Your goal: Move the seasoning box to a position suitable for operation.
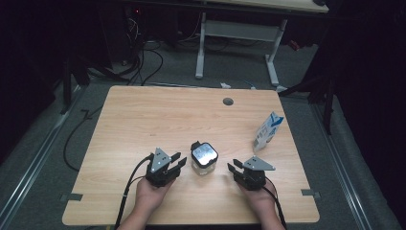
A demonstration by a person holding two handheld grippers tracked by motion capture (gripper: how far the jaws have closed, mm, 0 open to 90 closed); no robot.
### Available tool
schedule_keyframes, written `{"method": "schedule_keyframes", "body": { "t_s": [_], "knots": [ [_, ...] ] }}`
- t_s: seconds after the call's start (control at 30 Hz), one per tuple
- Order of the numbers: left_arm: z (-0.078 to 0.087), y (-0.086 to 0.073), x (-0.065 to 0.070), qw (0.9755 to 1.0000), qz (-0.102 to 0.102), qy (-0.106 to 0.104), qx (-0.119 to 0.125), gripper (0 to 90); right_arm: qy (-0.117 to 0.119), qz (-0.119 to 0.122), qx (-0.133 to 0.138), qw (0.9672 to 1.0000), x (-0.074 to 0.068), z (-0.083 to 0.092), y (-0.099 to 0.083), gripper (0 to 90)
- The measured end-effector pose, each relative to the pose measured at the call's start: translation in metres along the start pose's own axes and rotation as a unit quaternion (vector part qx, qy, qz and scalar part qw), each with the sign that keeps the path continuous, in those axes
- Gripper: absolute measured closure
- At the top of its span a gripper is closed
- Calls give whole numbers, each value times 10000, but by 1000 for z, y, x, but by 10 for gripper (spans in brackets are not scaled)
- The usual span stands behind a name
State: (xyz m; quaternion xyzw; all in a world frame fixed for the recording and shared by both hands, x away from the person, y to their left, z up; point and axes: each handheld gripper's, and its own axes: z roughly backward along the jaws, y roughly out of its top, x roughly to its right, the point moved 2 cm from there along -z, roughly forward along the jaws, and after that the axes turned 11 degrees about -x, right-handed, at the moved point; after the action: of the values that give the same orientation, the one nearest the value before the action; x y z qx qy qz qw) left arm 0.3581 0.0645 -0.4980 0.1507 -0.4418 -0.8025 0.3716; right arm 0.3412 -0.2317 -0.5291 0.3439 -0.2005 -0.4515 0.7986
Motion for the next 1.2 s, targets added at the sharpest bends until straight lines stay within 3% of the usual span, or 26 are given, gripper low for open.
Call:
{"method": "schedule_keyframes", "body": {
  "t_s": [0.23,0.43,0.6,0.93,1.2],
  "knots": [
    [-1,21,-2,9997,-231,-34,-21,656,-19,3,-40,10000,0,-1,0,698],
    [-5,35,-6,9999,-75,-69,101,697,33,13,20,10000,-1,0,1,700],
    [-15,48,-8,9998,-29,-167,98,802,97,1,-5,10000,-1,0,0,730],
    [-37,56,-3,9997,-215,-53,-45,897,164,26,-4,9999,-2,0,0,749],
    [-47,55,-4,9997,-229,46,-100,900,218,76,8,9997,-3,0,0,736]
  ]
}}
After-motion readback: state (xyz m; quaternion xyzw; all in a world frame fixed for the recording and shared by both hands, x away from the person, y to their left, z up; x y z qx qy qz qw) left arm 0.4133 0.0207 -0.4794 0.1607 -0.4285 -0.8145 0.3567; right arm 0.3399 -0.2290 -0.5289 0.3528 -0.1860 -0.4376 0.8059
